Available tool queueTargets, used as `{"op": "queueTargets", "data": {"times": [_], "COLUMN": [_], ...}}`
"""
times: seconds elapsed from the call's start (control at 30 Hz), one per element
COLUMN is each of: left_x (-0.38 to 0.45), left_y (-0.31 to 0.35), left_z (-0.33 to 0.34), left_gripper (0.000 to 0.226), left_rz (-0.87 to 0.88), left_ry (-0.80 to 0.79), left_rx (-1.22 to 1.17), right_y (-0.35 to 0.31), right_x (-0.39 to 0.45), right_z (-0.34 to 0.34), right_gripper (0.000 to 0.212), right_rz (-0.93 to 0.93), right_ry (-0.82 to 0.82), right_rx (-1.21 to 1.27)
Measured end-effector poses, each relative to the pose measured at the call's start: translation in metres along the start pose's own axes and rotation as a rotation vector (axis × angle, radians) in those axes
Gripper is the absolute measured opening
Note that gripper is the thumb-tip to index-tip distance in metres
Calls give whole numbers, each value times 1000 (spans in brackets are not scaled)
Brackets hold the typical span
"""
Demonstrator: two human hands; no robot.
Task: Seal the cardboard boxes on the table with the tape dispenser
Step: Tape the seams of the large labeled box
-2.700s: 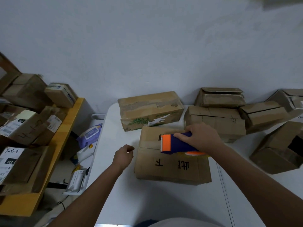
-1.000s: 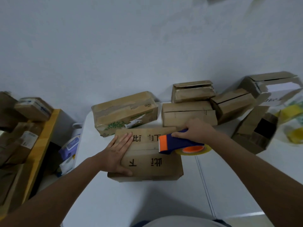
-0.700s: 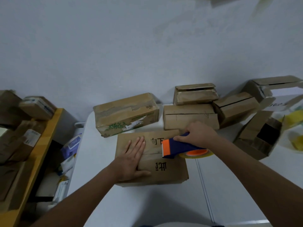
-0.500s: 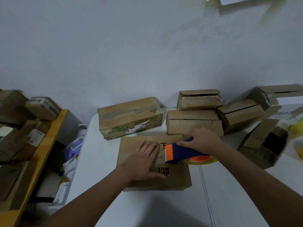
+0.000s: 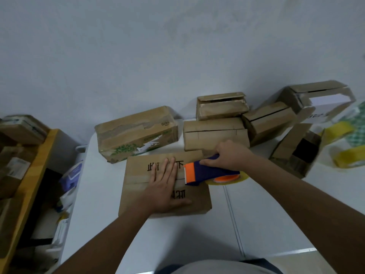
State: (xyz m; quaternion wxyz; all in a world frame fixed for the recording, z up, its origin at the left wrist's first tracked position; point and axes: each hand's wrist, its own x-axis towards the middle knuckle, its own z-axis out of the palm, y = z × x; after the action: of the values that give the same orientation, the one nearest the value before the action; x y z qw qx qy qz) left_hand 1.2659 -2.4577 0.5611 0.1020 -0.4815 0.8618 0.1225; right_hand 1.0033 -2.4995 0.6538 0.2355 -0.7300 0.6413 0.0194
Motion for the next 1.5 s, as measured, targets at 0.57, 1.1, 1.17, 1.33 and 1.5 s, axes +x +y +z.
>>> {"op": "queueTargets", "data": {"times": [0.57,1.1,1.17,1.33,1.5], "left_x": [13,18,18,20,22], "left_y": [36,50,50,49,47], "left_z": [-24,3,7,7,7], "left_gripper": [90,77,76,78,79], "left_rz": [-122,-184,-191,-189,-199], "left_ry": [117,157,140,137,116], "left_rx": [-121,-110,-61,-69,-85], "right_y": [101,57,60,68,80], "right_x": [-25,-46,-49,-54,-64], "right_z": [36,94,91,82,83], "right_gripper": [52,52,50,52,49], "right_rz": [42,66,61,34,28], "right_ry": [-50,-107,-108,-100,-90], "right_rx": [136,349,356,336,354]}}
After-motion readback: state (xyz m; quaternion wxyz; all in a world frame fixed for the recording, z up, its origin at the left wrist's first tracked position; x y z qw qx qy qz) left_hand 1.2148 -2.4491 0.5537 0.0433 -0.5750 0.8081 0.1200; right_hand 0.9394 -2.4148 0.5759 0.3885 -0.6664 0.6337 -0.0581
